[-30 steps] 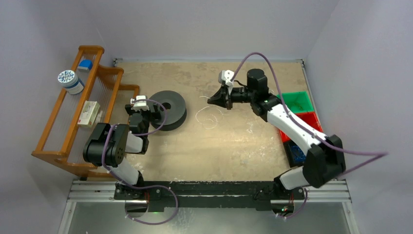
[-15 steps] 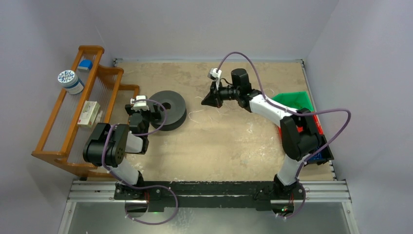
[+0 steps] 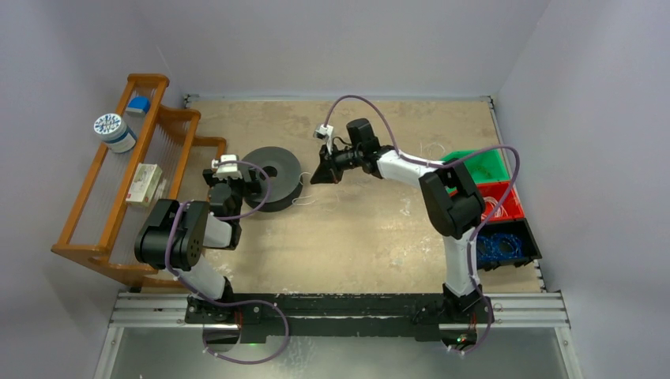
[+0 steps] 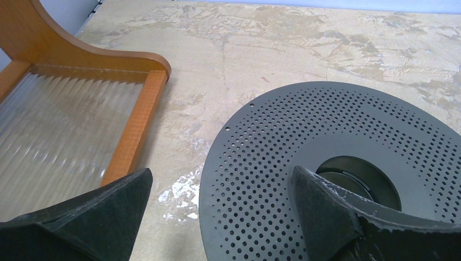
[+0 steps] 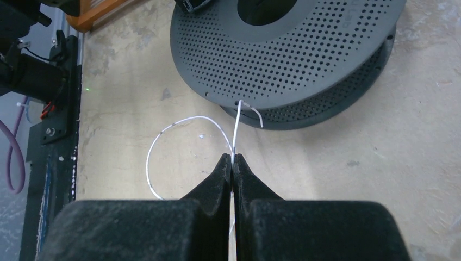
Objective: Wrap the cables
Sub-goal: Adjust the cable at the center of the board, then pick up the cable reel from the center of the board.
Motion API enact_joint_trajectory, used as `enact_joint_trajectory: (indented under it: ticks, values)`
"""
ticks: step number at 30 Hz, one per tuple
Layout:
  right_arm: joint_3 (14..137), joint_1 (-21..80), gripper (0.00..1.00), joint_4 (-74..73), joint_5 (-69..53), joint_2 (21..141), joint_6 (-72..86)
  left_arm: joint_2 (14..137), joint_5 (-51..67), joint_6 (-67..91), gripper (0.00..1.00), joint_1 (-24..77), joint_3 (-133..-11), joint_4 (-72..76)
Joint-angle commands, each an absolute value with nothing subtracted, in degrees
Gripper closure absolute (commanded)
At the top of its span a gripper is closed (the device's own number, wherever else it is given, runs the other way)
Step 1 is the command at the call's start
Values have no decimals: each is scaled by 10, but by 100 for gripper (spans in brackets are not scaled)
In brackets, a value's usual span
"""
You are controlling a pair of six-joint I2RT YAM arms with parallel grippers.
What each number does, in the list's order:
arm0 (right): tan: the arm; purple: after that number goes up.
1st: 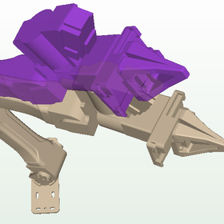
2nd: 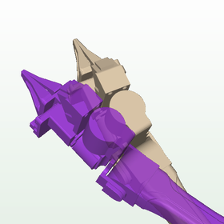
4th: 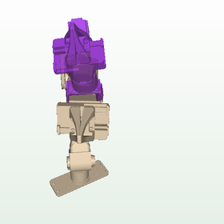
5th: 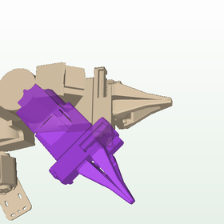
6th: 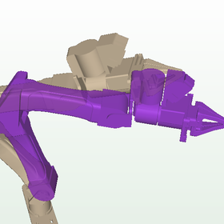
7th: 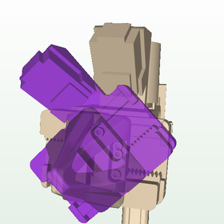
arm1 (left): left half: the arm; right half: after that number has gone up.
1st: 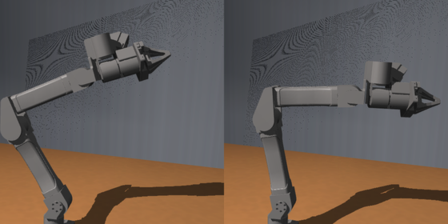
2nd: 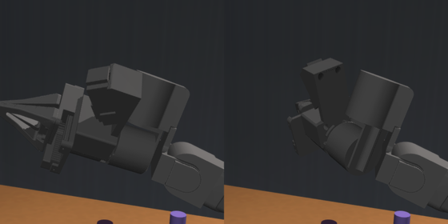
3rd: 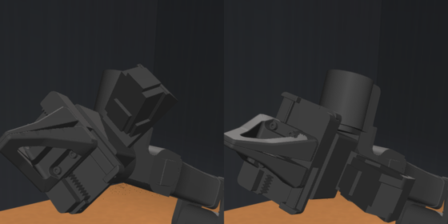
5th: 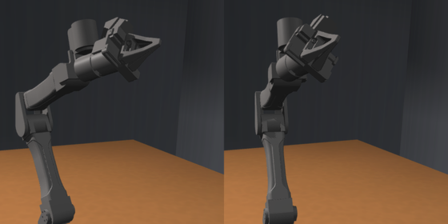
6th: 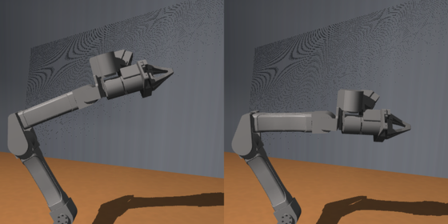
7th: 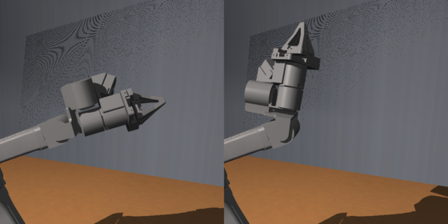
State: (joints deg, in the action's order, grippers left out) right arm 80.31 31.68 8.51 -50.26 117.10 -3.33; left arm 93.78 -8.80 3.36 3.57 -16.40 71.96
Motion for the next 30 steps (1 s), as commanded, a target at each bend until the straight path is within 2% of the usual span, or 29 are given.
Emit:
enact_joint_trajectory:
  ticks: [1, 11, 16, 20, 26, 30]
  values:
    - [840, 318, 100, 70, -549, 1169, -27, 948, -100, 18, 1, 37, -167, 703]
    - [804, 311, 100, 66, -523, 1108, -65, 948, -91, 10, 1, 37, -169, 698]
    - [792, 303, 100, 52, -504, 1079, -96, 898, -102, 17, 1, 38, -152, 690]
    - [794, 300, 100, 42, -508, 1073, -106, 799, -57, -14, 1, 37, -178, 563]
    - [805, 298, 100, 18, -505, 1065, -121, 704, 105, -197, 1, 33, -269, 274]
    - [813, 297, 100, -5, -500, 1046, -132, 656, 222, -374, 1, 30, -296, 77]
